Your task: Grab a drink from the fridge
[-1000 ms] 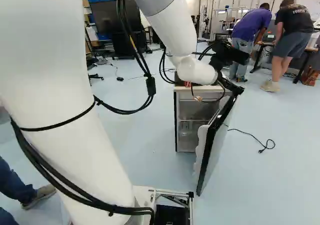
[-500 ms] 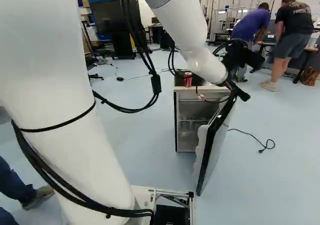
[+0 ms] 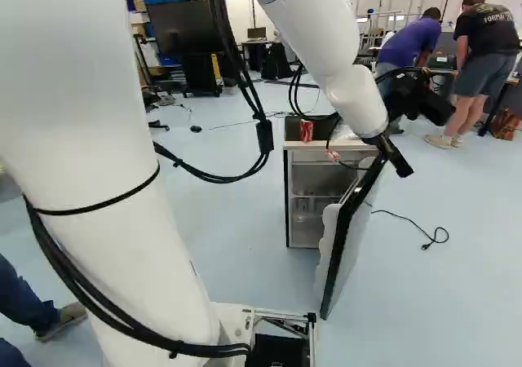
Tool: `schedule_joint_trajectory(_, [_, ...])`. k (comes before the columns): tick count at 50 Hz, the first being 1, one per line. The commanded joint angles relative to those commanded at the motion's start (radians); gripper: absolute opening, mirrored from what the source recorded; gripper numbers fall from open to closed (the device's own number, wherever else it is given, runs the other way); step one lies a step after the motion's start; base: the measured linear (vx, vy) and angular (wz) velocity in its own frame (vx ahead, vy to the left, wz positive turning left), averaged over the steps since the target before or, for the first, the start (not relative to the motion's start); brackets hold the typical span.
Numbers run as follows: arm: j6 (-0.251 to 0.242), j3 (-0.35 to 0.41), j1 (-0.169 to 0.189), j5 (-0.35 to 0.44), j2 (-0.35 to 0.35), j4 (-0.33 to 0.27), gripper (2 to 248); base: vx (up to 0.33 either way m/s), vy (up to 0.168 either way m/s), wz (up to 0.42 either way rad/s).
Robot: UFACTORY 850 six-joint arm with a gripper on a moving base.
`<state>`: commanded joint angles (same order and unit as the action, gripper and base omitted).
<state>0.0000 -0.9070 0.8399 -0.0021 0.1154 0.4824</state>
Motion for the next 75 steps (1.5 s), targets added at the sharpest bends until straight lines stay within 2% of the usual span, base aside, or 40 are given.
schedule_joint_trajectory(11, [0.0, -0.025, 0.036, -0.049, 0.023, 0.012, 247, 0.0, 0.0, 0.0])
schedule_joint_trajectory(22, [0.0, -0.053, 0.071, -0.053, 0.051, 0.013, 247, 0.0, 0.0, 0.0])
schedule_joint_trajectory(46, [0.0, -0.12, 0.145, -0.053, 0.161, 0.013, 247, 0.0, 0.0, 0.0])
schedule_joint_trajectory(75, [0.0, -0.143, 0.154, -0.053, 0.243, 0.011, 247, 0.0, 0.0, 0.0])
